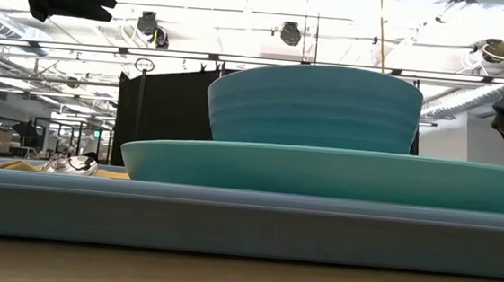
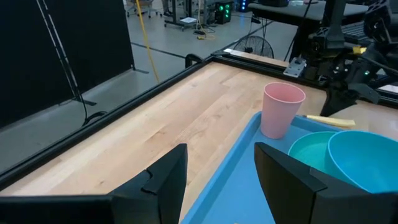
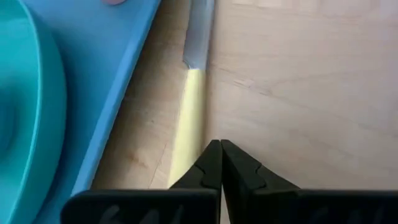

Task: Set up tray
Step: Put the yellow table knife on the yellow napkin to the right of the orange spoon

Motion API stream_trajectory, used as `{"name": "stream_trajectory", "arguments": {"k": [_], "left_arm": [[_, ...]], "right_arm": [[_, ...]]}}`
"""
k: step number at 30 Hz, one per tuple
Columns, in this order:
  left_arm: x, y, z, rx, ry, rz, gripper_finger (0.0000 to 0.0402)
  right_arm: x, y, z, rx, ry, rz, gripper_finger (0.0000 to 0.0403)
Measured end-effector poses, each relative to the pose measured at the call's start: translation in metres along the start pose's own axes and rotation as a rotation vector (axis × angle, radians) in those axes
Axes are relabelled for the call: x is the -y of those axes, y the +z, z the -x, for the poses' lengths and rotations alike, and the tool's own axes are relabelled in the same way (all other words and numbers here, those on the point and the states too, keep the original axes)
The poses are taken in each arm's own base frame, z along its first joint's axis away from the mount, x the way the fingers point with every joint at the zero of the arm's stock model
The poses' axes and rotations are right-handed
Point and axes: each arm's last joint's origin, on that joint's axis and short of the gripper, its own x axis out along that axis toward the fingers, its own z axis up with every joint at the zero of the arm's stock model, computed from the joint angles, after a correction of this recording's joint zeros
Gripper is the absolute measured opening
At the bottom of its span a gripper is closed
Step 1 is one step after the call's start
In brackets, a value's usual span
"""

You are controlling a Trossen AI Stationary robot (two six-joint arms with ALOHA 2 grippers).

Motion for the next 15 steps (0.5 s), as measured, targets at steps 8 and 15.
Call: {"name": "stream_trajectory", "arguments": {"k": [8,15], "left_arm": [[-0.0001,0.0001,-0.0003,0.0,0.002,0.001,0.0191],[0.0001,-0.0001,-0.0003,-0.006,-0.005,0.005,0.0191]], "right_arm": [[-0.0018,0.0033,0.006,-0.041,0.022,-0.013,0.0002],[-0.0002,0.0037,0.0051,-0.073,0.029,0.029,0.0061]]}}
